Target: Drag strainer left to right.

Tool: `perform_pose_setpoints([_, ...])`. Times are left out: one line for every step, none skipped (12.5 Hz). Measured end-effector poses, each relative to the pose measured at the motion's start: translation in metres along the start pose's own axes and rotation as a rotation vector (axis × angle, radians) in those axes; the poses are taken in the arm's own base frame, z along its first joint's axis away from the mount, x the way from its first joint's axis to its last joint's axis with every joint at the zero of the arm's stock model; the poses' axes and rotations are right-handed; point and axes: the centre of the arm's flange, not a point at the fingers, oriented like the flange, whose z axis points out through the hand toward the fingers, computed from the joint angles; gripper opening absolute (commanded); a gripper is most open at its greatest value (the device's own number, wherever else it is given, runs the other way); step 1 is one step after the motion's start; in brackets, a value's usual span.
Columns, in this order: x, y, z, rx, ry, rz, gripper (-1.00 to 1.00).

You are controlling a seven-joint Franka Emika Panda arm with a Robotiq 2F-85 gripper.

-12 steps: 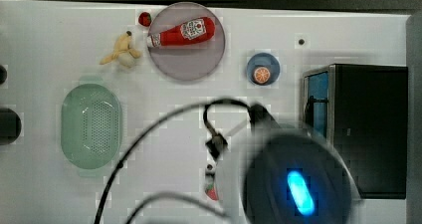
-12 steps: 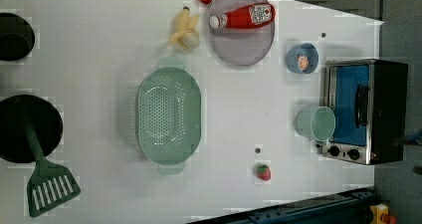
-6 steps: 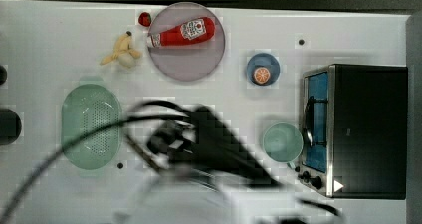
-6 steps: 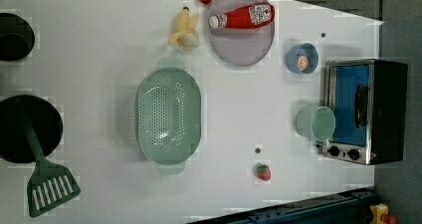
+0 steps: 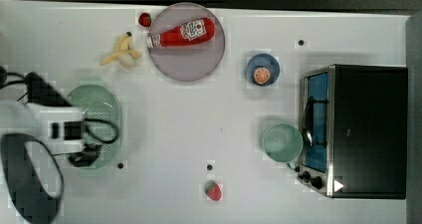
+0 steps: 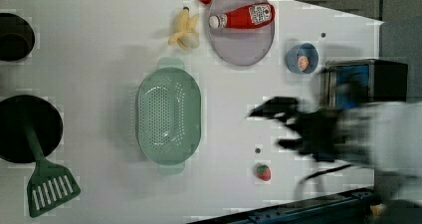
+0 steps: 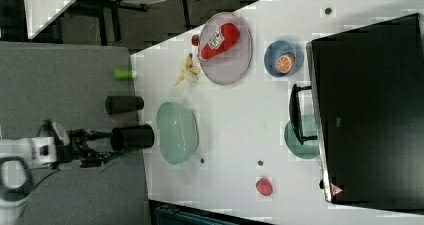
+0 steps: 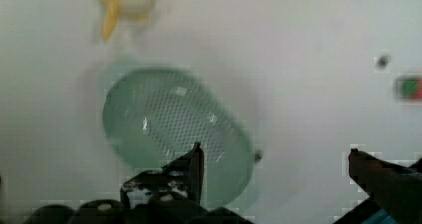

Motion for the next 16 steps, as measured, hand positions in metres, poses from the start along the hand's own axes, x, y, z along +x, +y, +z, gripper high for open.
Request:
perform_pose_setpoints([-0.025, -0.010, 0.032, -0.045, -0.019, 0.057, 1.00])
perform_pose_setpoints([-0.043, -0.017, 0.057, -0.070, -0.019, 0.117, 1.00])
perform_pose_setpoints([-0.057, -0.026, 0.075, -0.055, -0.018, 0.188, 1.00])
perform_pose_setpoints([-0.068, -0.038, 0.087, -0.043, -0.042, 0.266, 1.00])
perform_pose_setpoints([-0.071, -0.049, 0.100, -0.025, -0.048, 0.342, 1.00])
perform_pose_setpoints([-0.069, -0.057, 0.115, -0.012, -0.017, 0.396, 1.00])
perform_pose_setpoints([-0.062, -0.067, 0.131, 0.002, 0.006, 0.452, 1.00])
perform_pose_setpoints([-0.052, -0.076, 0.152, 0.014, 0.008, 0.497, 1.00])
perform_pose_setpoints([-0.042, -0.077, 0.178, -0.010, -0.009, 0.554, 1.00])
perform_pose_setpoints([-0.034, -0.079, 0.205, -0.033, -0.021, 0.598, 1.00])
perform_pose_setpoints([-0.026, -0.080, 0.230, -0.046, -0.032, 0.632, 1.00])
perform_pose_setpoints([-0.018, -0.077, 0.256, -0.047, -0.047, 0.656, 1.00])
perform_pose_setpoints([-0.010, -0.076, 0.281, -0.028, -0.063, 0.662, 1.00])
perform_pose_setpoints([-0.002, -0.074, 0.303, -0.024, -0.087, 0.689, 1.00])
perform_pose_setpoints([0.003, -0.068, 0.323, -0.043, -0.107, 0.723, 1.00])
perform_pose_setpoints([0.009, -0.059, 0.338, -0.061, -0.100, 0.743, 1.00])
